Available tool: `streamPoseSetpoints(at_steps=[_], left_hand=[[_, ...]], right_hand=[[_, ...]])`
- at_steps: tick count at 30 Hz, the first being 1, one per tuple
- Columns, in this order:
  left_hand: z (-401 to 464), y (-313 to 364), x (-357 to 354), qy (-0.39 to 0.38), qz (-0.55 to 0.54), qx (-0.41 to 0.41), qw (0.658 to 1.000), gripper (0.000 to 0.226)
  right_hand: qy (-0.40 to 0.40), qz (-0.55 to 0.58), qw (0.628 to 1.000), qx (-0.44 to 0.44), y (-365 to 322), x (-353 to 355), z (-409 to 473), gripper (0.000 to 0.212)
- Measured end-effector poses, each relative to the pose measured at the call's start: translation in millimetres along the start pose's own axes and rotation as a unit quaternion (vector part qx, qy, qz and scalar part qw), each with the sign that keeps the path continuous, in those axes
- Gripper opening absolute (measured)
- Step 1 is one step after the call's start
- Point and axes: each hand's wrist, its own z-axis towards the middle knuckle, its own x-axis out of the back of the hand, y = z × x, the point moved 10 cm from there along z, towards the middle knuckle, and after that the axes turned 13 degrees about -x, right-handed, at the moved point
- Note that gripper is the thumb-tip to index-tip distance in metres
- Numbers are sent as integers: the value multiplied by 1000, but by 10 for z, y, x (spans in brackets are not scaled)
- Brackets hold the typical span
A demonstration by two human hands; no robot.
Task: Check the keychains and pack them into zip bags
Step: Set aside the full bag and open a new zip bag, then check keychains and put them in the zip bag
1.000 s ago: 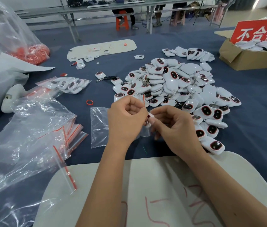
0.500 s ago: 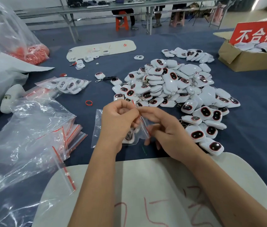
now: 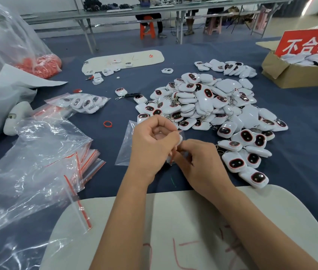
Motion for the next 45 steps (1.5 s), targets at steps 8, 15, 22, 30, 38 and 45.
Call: streamPoseSetpoints(at_steps=[8, 15, 22, 30, 38, 45], left_hand=[[35, 19, 99, 36, 29, -10, 999, 8], [-5, -181, 51, 78, 75, 19, 994, 14], [-89, -361, -94, 1, 279, 41, 959, 10], [-78, -269, 64, 21, 394, 41, 918, 4], [-71, -377, 89, 75, 161, 76, 981, 13], [-39, -374, -92, 16, 143, 49, 988, 15]], right_hand=[[-74, 61, 995, 13, -76, -53, -34, 43], [8, 84, 996, 4, -41, 86, -29, 28], [132, -101, 985, -36, 66, 314, 147, 32], [34, -271, 962, -25, 144, -47, 536, 63], [221, -83, 971, -29, 79, 451, 305, 17], [120, 106, 987, -32, 186, 282, 59, 20]])
